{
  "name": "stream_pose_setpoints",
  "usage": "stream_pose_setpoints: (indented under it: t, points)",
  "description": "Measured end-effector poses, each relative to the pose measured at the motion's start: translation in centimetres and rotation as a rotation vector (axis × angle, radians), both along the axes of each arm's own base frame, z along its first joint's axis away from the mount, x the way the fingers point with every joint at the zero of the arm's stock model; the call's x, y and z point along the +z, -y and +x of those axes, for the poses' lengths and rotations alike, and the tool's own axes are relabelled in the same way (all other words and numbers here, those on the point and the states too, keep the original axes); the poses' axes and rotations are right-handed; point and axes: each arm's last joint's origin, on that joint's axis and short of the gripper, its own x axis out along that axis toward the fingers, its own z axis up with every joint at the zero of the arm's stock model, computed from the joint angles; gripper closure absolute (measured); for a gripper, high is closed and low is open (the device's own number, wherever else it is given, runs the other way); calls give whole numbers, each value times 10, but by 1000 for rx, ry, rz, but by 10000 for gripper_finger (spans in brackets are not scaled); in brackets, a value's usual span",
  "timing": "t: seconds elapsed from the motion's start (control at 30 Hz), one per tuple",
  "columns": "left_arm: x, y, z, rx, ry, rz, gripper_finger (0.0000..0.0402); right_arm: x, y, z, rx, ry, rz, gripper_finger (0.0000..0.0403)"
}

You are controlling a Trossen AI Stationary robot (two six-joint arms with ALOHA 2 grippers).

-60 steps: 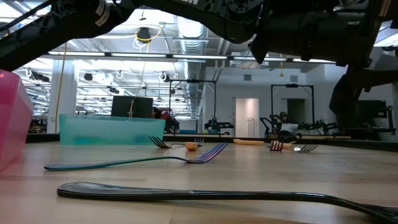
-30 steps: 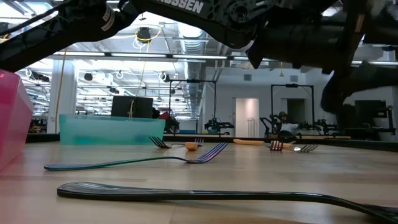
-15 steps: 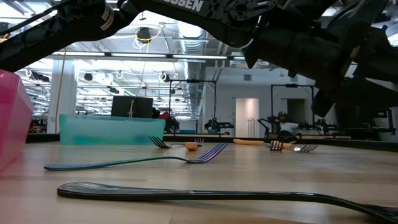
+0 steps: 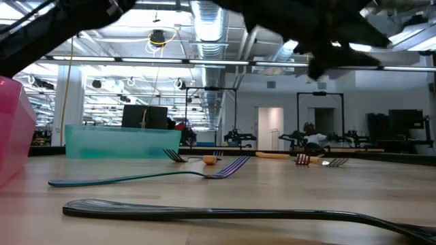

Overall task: Sort silverware by color (type)
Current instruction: Adjust the forks on the table

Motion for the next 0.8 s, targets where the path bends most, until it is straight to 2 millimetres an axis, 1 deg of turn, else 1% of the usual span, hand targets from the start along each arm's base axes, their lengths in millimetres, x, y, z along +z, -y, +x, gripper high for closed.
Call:
stream_pose_setpoints:
  t: [0.07,0.13,0.17,0.2,0.27,0.3,0.37,0.4,0.47,0.57,0.67,0.73,0.8]
  points:
    - [24,-6,-13,-14,5,64,225,0,3,-2,-12,-6,-5,159]
    - [54,-14,-30,-2,24,150,225,-1,5,-5,-27,-16,-6,159]
    - [73,-19,-41,11,42,194,225,-1,7,-7,-38,-18,-4,159]
    - [96,-25,-54,36,70,243,225,-1,8,-9,-44,-17,-3,159]
    - [145,-40,-86,113,147,342,225,-1,11,-12,-45,-14,6,159]
    - [171,-45,-104,160,195,386,225,-1,12,-13,-50,-13,8,159]
    - [214,-54,-141,262,274,456,225,-1,15,-16,-56,-10,12,159]
    - [233,-57,-160,308,311,476,225,-1,15,-17,-53,-7,15,159]
    - [261,-62,-194,369,365,494,225,-1,17,-18,-44,0,21,159]
    - [291,-64,-244,416,400,505,226,-1,18,-19,-33,7,29,159]
    - [311,-59,-295,443,407,505,226,-2,18,-18,-16,9,37,159]
    - [318,-53,-324,441,400,503,226,-5,20,-15,-3,6,50,159]
    - [319,-46,-347,434,393,494,226,-8,23,-12,14,2,67,159]
